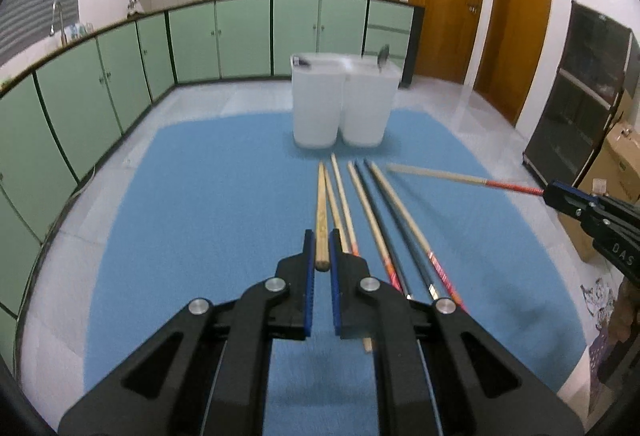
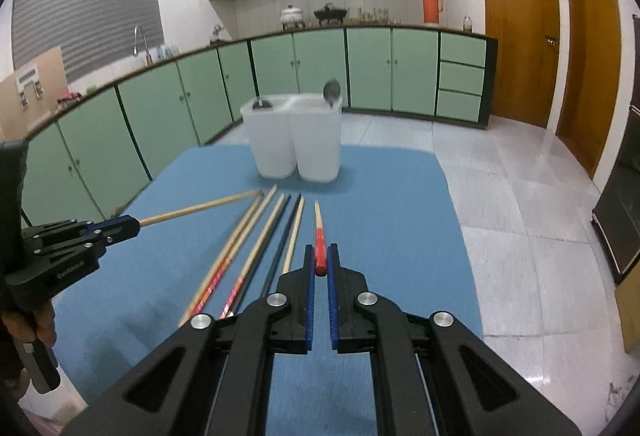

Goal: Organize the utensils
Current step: 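Grasp a plain wooden chopstick with the left tool while the right tool grasps a red chopstick, then lift both chopsticks and drop them into the white holder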

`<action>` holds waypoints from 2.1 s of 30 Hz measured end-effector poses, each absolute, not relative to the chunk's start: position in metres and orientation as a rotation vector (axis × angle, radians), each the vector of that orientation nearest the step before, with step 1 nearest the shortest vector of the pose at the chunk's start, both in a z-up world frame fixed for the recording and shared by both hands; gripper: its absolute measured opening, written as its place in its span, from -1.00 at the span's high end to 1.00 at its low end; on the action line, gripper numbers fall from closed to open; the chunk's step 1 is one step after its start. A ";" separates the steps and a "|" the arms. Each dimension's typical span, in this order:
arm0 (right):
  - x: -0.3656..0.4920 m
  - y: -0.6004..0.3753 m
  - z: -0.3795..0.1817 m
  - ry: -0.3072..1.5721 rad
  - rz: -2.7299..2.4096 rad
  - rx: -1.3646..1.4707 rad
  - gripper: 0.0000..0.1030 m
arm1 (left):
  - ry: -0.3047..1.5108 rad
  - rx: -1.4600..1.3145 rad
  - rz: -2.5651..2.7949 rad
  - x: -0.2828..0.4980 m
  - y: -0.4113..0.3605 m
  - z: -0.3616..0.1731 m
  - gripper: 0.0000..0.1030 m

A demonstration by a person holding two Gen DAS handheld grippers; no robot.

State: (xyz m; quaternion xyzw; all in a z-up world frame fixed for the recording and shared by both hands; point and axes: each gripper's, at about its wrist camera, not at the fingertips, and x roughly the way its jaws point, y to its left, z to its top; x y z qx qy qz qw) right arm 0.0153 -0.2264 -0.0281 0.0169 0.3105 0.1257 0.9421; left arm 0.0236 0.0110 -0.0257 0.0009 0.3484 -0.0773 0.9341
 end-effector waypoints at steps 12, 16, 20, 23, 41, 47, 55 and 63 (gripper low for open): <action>0.038 -0.223 0.017 0.559 0.287 0.047 0.89 | 0.562 -0.034 -0.162 0.042 0.018 0.032 0.89; 0.054 -0.222 0.029 0.546 0.313 0.059 0.89 | 0.535 -0.043 -0.170 0.057 0.015 0.040 0.89; 0.071 -0.221 0.043 0.536 0.332 0.061 0.89 | 0.521 -0.042 -0.178 0.071 0.013 0.045 0.89; 0.081 -0.220 0.056 0.519 0.344 0.048 0.89 | 0.521 -0.057 -0.185 0.081 0.015 0.050 0.89; 0.131 -0.218 0.110 0.441 0.412 0.033 0.89 | 0.392 -0.045 -0.193 0.110 0.012 0.104 0.89; 0.153 -0.218 0.149 0.360 0.412 0.049 0.89 | 0.313 -0.050 -0.202 0.129 0.004 0.133 0.89; 0.192 -0.213 0.168 0.329 0.367 0.037 0.89 | 0.249 -0.039 -0.199 0.171 -0.014 0.143 0.89; 0.235 -0.204 0.122 0.413 0.367 0.065 0.89 | 0.267 -0.016 -0.187 0.217 -0.028 0.105 0.89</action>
